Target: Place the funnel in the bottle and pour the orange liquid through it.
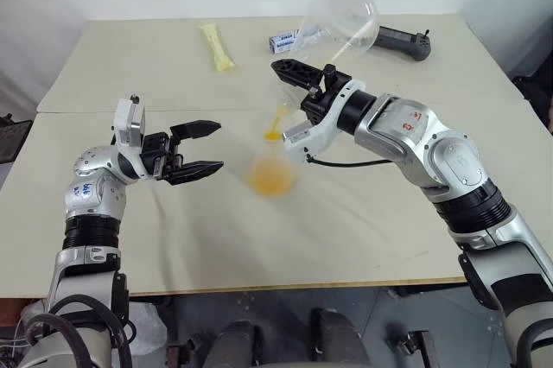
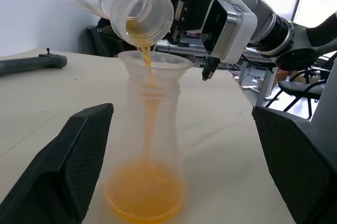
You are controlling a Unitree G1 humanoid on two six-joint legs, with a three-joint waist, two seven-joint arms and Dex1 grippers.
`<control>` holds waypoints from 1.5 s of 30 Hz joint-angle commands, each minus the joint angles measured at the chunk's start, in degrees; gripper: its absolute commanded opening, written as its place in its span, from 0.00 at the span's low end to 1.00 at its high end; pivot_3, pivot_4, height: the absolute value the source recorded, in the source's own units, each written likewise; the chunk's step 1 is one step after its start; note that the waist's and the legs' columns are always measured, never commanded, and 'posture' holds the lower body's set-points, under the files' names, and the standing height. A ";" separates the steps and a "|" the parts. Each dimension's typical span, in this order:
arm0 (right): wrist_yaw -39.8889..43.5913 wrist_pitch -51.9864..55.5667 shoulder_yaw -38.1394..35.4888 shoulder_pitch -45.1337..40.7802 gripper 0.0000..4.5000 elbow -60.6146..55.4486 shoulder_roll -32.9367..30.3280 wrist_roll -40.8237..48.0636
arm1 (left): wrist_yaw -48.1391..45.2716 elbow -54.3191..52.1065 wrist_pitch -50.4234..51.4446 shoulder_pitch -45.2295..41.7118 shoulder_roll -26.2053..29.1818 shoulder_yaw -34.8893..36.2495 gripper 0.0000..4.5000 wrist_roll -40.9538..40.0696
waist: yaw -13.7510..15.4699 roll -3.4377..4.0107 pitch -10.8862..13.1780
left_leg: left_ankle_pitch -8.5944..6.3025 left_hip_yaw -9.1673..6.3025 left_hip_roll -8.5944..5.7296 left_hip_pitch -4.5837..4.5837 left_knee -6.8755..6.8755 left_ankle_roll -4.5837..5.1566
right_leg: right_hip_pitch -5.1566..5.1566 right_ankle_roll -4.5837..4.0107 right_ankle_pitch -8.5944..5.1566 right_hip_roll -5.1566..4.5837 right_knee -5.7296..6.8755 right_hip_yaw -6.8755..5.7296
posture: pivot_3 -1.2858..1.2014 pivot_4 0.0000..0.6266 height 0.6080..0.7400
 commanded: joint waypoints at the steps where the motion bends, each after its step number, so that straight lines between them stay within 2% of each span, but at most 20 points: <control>1: -1.54 -0.86 -2.15 -2.19 0.55 -1.01 -0.80 -0.62 | -2.30 -2.13 -0.05 0.47 0.46 1.24 1.00 -1.28 | 0.00 0.00 0.00 | 0.00 0.00 0.00 0.00 0.00 0.00 | 0.00 0.00 0.00 0.00 0.00 0.00 | 0.52 0.24 1.00; 20: -3.70 -4.16 -2.10 -3.44 0.55 0.27 -2.28 -2.17 | -2.39 -1.33 -0.38 -0.20 0.07 1.07 1.00 -1.10 | -0.03 0.00 0.00 | 0.00 0.00 0.00 0.00 0.00 0.00 | 0.00 0.00 0.00 0.00 0.00 0.00 | 0.52 0.24 1.00; 30: -1.16 -1.09 -3.39 -1.60 0.55 -1.80 -0.18 0.94 | -1.87 -0.97 -0.32 -0.24 0.24 0.41 1.00 -0.16 | -0.06 0.00 0.00 | 0.00 0.01 0.01 0.00 0.00 0.00 | 0.00 0.00 0.00 0.01 0.00 0.00 | 0.52 0.24 1.00; 36: 6.44 11.07 -9.00 4.41 0.55 -7.30 6.77 11.89 | 0.93 -1.21 0.43 0.25 0.58 -0.51 1.00 2.24 | 0.05 -0.03 -0.02 | 0.00 -0.04 0.00 0.00 0.01 0.00 | 0.02 0.00 0.00 0.01 0.04 -0.02 | 0.52 0.24 1.00; 40: 12.58 25.01 -13.67 8.73 0.55 -13.15 12.79 19.49 | 2.87 -1.93 0.50 0.82 0.42 -0.20 1.00 3.02 | 0.06 -0.03 -0.02 | 0.00 -0.09 -0.01 0.00 0.04 0.00 | 0.02 0.00 0.00 0.00 0.10 -0.03 | 0.52 0.24 1.00; 45: 15.51 43.60 -23.21 10.75 0.55 -18.77 19.75 31.18 | 7.05 -2.05 -0.36 1.06 0.60 0.29 1.00 4.53 | 0.19 -0.03 -0.02 | 0.00 -0.15 -0.01 0.01 0.06 0.00 | 0.02 0.00 0.00 0.00 0.16 -0.04 | 0.52 0.24 1.00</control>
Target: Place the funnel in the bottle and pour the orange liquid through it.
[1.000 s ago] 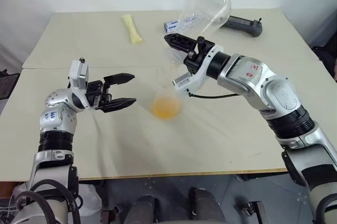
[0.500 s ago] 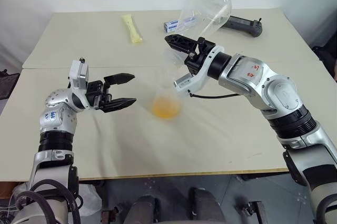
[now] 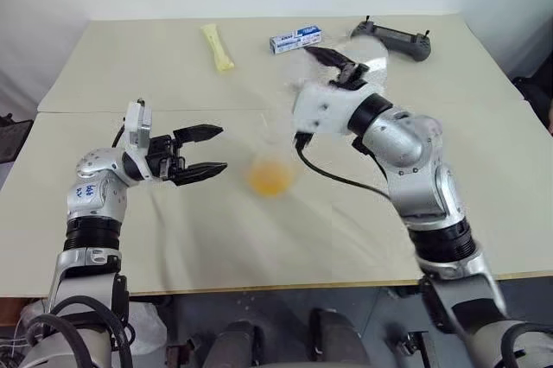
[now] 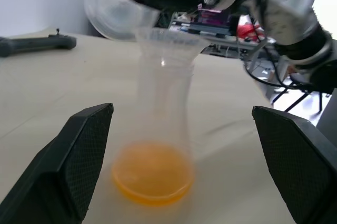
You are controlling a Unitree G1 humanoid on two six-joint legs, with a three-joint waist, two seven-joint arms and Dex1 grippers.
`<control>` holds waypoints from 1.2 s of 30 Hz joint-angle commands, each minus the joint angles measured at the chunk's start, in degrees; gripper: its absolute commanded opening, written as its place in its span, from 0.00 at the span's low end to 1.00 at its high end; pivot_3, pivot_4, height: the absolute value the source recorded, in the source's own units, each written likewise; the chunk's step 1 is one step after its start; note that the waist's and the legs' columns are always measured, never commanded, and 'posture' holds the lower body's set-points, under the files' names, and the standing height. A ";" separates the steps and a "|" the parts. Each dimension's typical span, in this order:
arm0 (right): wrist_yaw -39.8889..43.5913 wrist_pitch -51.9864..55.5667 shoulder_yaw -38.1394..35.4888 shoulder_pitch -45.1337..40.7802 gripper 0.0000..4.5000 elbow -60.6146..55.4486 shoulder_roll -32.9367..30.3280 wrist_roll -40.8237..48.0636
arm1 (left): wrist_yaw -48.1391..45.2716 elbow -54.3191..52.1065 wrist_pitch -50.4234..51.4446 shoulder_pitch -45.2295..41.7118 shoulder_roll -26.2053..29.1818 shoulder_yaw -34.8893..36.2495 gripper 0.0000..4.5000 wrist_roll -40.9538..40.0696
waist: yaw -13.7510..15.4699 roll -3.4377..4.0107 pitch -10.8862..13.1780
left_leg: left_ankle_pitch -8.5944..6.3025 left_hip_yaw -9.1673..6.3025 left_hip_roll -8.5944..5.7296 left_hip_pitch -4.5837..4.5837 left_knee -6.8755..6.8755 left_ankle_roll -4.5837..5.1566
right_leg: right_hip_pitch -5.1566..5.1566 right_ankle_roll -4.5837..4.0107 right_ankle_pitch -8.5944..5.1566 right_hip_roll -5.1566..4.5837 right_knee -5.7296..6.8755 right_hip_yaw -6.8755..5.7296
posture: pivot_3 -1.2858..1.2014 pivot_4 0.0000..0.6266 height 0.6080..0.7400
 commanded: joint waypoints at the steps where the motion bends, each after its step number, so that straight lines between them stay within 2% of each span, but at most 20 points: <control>1: 0.36 13.70 -10.36 -0.15 0.55 -5.09 3.32 9.82 | 3.18 -1.64 -0.76 0.10 0.90 0.85 1.00 1.38 | 0.18 0.00 0.00 | 0.00 -0.03 -0.02 0.00 0.03 0.00 | 0.00 0.00 0.00 -0.01 0.04 0.00 | 0.52 0.24 1.00; 4: -1.06 22.24 -18.06 0.43 0.55 -4.45 4.28 16.37 | 4.14 -1.28 -0.28 -0.26 1.31 0.83 1.00 1.89 | 0.31 0.00 0.00 | 0.00 -0.20 -0.09 0.00 0.08 0.00 | 0.04 0.00 0.00 -0.04 0.12 0.00 | 0.52 0.24 1.00; 10: -5.03 21.48 -28.51 3.00 0.55 2.13 1.37 26.62 | 6.76 -1.12 0.16 -0.68 1.66 0.57 1.00 3.32 | 0.12 0.00 0.00 | 0.00 -0.22 -0.17 0.03 -0.03 0.00 | 0.02 0.00 0.00 -0.07 0.13 0.03 | 0.52 0.24 1.00; 14: -6.51 19.04 -32.29 4.95 0.55 6.94 0.07 32.24 | 7.75 -2.10 0.78 -0.61 2.46 -0.84 1.00 5.06 | 0.02 0.00 0.00 | 0.00 -0.09 -0.13 0.10 -0.11 0.00 | 0.00 0.00 0.00 -0.06 0.13 0.04 | 0.52 0.24 1.00; 20: -8.46 15.89 -33.55 6.88 0.55 10.94 -1.29 38.00 | 9.38 -2.13 1.73 -0.99 2.50 -1.62 1.00 6.16 | -0.02 0.00 0.00 | 0.00 0.01 -0.10 0.13 -0.16 0.00 | -0.02 0.00 0.00 -0.07 0.13 0.06 | 0.52 0.24 1.00; 21: -8.90 15.07 -33.53 7.45 0.71 11.25 -1.59 38.46 | 9.40 -2.19 1.86 -1.04 2.42 -1.60 1.00 6.06 | -0.01 0.00 0.00 | 0.00 0.02 -0.10 0.13 -0.16 0.00 | -0.02 0.00 0.00 -0.07 0.13 0.06 | 0.52 0.24 1.00; 22: -9.13 14.36 -33.54 7.96 0.76 11.40 -1.81 39.00 | 9.65 -2.20 1.97 -1.11 2.31 -1.49 1.00 5.97 | -0.01 0.00 0.00 | 0.00 0.02 -0.10 0.13 -0.16 0.00 | -0.02 0.00 0.00 -0.07 0.13 0.06 | 0.52 0.24 1.00; 25: -9.44 13.54 -33.63 9.08 0.98 11.25 -2.50 41.44 | 10.11 -2.26 2.36 -1.38 2.28 -1.27 1.00 5.73 | 0.17 0.00 0.00 | 0.00 0.00 -0.11 0.13 -0.15 0.00 | -0.01 0.00 0.00 -0.08 0.12 0.07 | 0.52 0.24 1.00; 31: -10.87 11.65 -32.60 9.49 0.99 10.33 -4.93 43.52 | 14.59 -2.65 4.59 -2.02 2.56 -0.99 1.00 6.41 | 0.15 0.00 0.00 | 0.00 0.02 -0.11 0.12 -0.13 0.00 | -0.01 0.00 0.00 -0.10 0.12 0.10 | 0.52 0.24 1.00; 36: -10.19 12.22 -32.38 5.42 0.99 8.70 -7.65 47.41 | 15.02 -3.56 4.68 -1.19 2.88 -1.43 1.00 6.85 | 0.13 0.00 0.00 | 0.00 0.03 -0.11 0.12 -0.13 0.00 | -0.01 0.00 0.00 -0.09 0.11 0.10 | 0.52 0.24 1.00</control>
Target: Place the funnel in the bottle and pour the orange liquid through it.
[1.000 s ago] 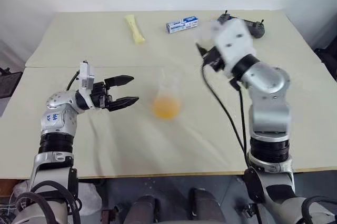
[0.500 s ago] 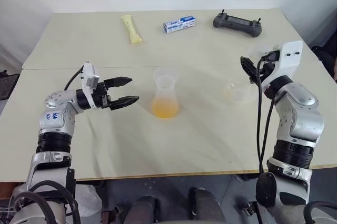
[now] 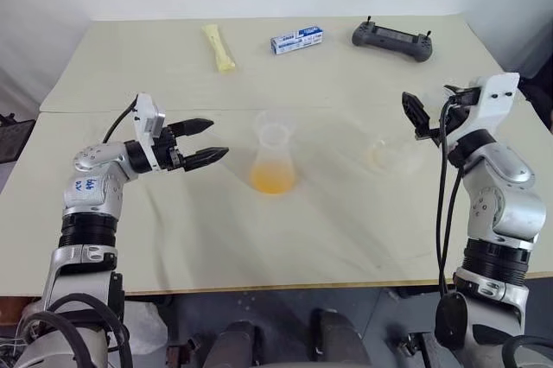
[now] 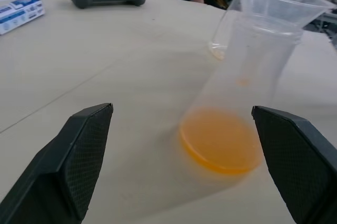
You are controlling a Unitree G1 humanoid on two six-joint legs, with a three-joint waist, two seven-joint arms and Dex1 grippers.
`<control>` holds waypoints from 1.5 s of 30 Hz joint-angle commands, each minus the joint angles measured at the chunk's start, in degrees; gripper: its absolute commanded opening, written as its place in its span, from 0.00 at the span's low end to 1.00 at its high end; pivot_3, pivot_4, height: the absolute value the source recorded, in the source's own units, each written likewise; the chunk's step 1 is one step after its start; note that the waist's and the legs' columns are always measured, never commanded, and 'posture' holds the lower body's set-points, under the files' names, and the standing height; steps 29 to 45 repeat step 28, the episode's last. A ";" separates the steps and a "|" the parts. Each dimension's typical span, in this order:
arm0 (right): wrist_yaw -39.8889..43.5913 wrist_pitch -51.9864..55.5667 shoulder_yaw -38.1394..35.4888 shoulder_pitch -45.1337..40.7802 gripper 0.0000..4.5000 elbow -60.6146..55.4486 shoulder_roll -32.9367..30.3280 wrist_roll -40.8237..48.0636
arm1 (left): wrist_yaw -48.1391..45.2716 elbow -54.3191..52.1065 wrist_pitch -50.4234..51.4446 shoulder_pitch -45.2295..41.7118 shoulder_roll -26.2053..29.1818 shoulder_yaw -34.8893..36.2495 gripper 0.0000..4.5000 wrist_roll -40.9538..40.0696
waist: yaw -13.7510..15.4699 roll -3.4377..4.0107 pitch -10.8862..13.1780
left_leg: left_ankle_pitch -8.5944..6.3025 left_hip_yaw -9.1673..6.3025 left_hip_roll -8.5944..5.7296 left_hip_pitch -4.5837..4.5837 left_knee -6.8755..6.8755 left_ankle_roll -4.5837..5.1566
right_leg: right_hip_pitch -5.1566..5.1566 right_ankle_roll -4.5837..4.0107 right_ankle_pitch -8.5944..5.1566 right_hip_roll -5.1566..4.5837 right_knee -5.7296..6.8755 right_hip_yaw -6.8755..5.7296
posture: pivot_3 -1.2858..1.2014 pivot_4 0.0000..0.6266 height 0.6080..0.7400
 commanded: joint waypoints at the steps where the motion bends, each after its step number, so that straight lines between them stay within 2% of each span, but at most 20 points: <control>1: 0.52 -0.48 0.00 -4.09 0.99 -4.41 -2.58 4.30 | -0.02 -2.14 0.45 0.06 0.96 0.30 1.00 0.10 | 0.00 0.01 0.00 | 0.00 0.01 0.00 0.00 0.00 0.00 | 0.00 0.00 0.00 0.00 -0.01 0.00 | 0.52 0.24 1.00; 5: 4.45 1.63 2.06 -5.58 0.99 -9.45 -4.90 9.82 | -0.33 -1.94 -1.15 0.21 0.82 1.08 1.00 -0.13 | 0.03 0.00 0.00 | 0.00 -0.01 0.04 0.00 -0.01 0.00 | -0.01 0.00 0.00 0.01 -0.02 -0.02 | 0.52 0.24 1.00; 6: 7.63 2.97 3.32 -4.24 0.99 -12.74 -6.70 12.09 | -0.94 -1.98 -2.01 0.85 1.40 1.38 1.00 -0.08 | 0.11 0.00 0.00 | 0.00 -0.01 0.04 0.00 -0.01 0.00 | 0.00 0.00 0.00 0.02 -0.02 -0.02 | 0.52 0.24 1.00; 8: 14.47 4.55 5.15 0.73 0.99 -19.45 -10.68 16.34 | -1.90 -2.05 -3.81 2.41 2.69 1.80 1.00 0.32 | 0.24 0.00 0.00 | 0.00 -0.02 0.01 -0.02 -0.01 0.00 | 0.00 0.00 0.00 -0.01 -0.04 -0.02 | 0.52 0.24 1.00; 12: 21.79 4.61 4.82 10.55 0.99 -26.12 -15.25 22.61 | -4.41 -2.85 -5.05 5.11 4.38 2.22 1.00 -0.53 | 0.44 -0.08 0.00 | -0.01 -0.13 -0.01 -0.03 -0.08 0.01 | 0.06 0.00 0.00 -0.01 -0.12 -0.08 | 0.52 0.24 1.00; 15: 28.58 4.20 5.39 22.39 0.99 -32.66 -19.24 25.26 | -6.50 -3.89 -7.09 8.72 6.10 2.66 1.00 -0.25 | 1.21 -0.10 0.01 | 0.00 0.00 -0.04 -0.05 -0.01 0.08 | 0.17 0.02 0.01 -0.07 -0.33 -0.06 | 0.52 0.24 1.00; 18: 30.78 2.43 5.21 31.43 0.99 -34.41 -21.01 24.50 | -7.37 -5.35 -6.87 11.26 7.23 3.56 1.00 -1.17 | 1.70 -0.11 0.01 | 0.00 0.04 0.02 -0.01 0.00 0.07 | 0.21 0.02 0.01 -0.03 -0.37 -0.05 | 0.52 0.24 1.00; 23: 31.24 -2.90 2.12 41.00 0.99 -31.05 -19.25 22.84 | -6.92 -6.43 -5.81 13.64 8.36 5.00 1.00 -1.66 | 2.29 -0.20 -0.02 | 0.01 0.11 0.03 0.03 0.10 0.08 | 0.28 0.03 0.01 -0.05 -0.38 0.00 | 0.52 0.24 1.00; 28: 30.69 -6.43 1.15 43.97 0.99 -28.03 -18.57 21.99 | -8.31 -7.69 -7.33 14.99 8.31 6.34 1.00 -2.77 | 2.52 -0.21 -0.02 | 0.01 0.13 0.03 0.06 0.11 0.08 | 0.29 0.03 0.02 -0.05 -0.38 0.01 | 0.52 0.24 1.00; 45: 30.69 -6.43 1.15 43.97 0.99 -28.03 -18.57 21.99 | -8.31 -7.69 -7.33 14.99 8.31 6.34 1.00 -2.77 | 2.52 -0.21 -0.02 | 0.01 0.13 0.03 0.06 0.11 0.08 | 0.29 0.03 0.02 -0.05 -0.38 0.01 | 0.52 0.24 1.00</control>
